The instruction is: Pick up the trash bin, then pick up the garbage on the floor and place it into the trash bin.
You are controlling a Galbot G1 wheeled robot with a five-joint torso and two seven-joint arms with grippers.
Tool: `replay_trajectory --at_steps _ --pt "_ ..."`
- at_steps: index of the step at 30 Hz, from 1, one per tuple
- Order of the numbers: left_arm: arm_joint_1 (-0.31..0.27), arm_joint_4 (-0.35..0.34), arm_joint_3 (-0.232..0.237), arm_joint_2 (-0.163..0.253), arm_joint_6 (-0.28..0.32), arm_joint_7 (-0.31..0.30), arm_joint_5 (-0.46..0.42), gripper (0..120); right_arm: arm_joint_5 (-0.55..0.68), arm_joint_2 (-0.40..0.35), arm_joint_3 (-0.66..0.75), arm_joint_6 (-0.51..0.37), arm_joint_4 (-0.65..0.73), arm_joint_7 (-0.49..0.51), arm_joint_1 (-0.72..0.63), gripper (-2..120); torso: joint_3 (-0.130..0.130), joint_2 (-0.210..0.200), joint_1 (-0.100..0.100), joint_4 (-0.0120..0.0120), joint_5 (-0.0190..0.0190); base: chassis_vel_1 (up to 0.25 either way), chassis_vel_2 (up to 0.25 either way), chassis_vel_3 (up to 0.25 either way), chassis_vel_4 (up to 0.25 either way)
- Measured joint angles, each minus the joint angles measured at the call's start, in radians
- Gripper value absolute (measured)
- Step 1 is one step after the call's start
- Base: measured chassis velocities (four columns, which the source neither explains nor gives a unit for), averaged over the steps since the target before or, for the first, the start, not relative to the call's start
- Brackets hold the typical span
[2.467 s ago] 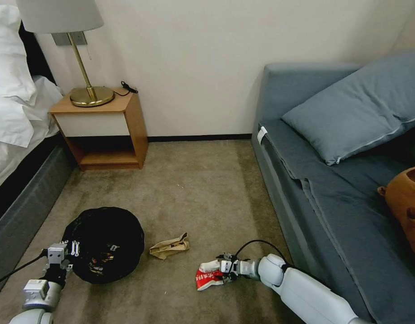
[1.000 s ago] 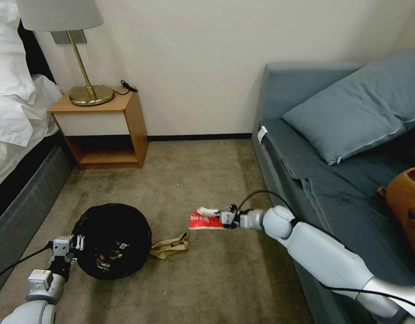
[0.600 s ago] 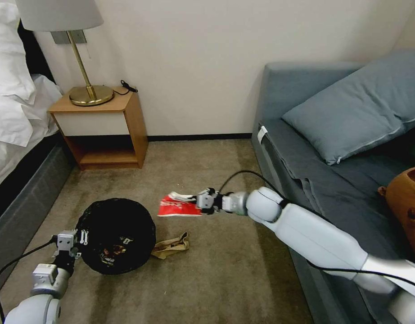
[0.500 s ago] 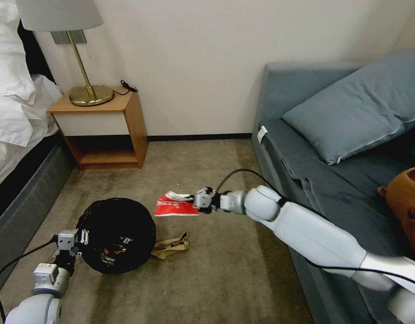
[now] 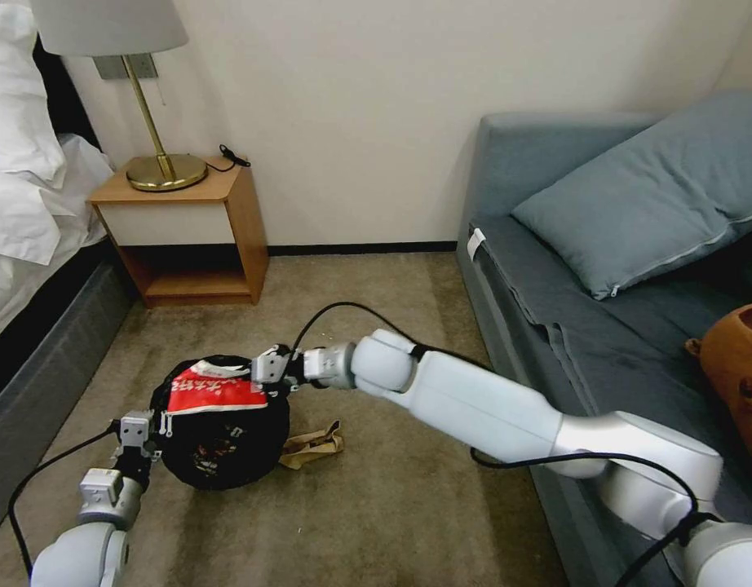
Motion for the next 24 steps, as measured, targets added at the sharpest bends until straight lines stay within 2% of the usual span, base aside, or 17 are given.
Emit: replay_trajectory --at_steps 7,9,12,14,15,16,21,22,24 --pt "-0.003 -0.001 0.0 -0.003 0.004 -0.002 0.0 4 -0.049 0.029 -0.005 0.037 -0.075 0.075 -0.062 0 0.0 0.0 0.0 0.0 0.0001 0.0 0.0 0.0 0.0" --pt "-0.005 -0.001 0.0 -0.008 0.004 -0.002 0.004 4 -0.069 0.033 -0.007 0.047 -0.086 0.094 -0.095 11 0.0 0.0 0.0 -0.0001 0.0002 0.0 0.0 0.0 0.0" --pt "-0.005 -0.001 0.001 -0.01 0.005 -0.002 0.006 4 -0.076 0.036 -0.007 0.05 -0.09 0.1 -0.108 16 0.0 0.0 0.0 -0.0001 0.0002 0.0 0.0 0.0 0.0" --pt "-0.006 -0.002 0.003 -0.014 0.006 -0.003 0.011 4 -0.097 0.044 -0.005 0.061 -0.1 0.105 -0.129 26 0.0 0.0 0.0 0.0 0.0002 0.0 0.0 0.0 0.0" --pt "-0.006 -0.005 0.003 -0.015 0.009 -0.003 0.012 4 -0.104 0.047 -0.002 0.063 -0.103 0.107 -0.138 35 0.0 0.0 0.0 0.0 0.0003 0.0 0.0 0.0 0.0" --pt "-0.006 -0.005 0.003 -0.015 0.009 -0.003 0.012 4 -0.104 0.047 -0.002 0.063 -0.103 0.107 -0.138 35 0.0 0.0 0.0 0.0 0.0003 0.0 0.0 0.0 0.0" --pt "0.001 -0.016 0.0 -0.017 0.011 -0.005 0.012 4 -0.114 0.049 0.005 0.063 -0.104 0.107 -0.142 54 0.0 0.0 0.0 -0.0001 0.0003 0.0 0.0 0.0 0.0" --pt "0.001 -0.016 0.0 -0.017 0.011 -0.005 0.012 4 -0.114 0.049 0.005 0.063 -0.104 0.107 -0.142 54 0.0 0.0 0.0 -0.0001 0.0003 0.0 0.0 0.0 0.0" --pt "0.006 -0.014 -0.005 -0.018 0.01 -0.005 0.012 4 -0.118 0.044 0.012 0.063 -0.1 0.105 -0.142 66 0.0 0.0 0.0 0.0 0.0003 0.0 0.0 0.0 0.0"
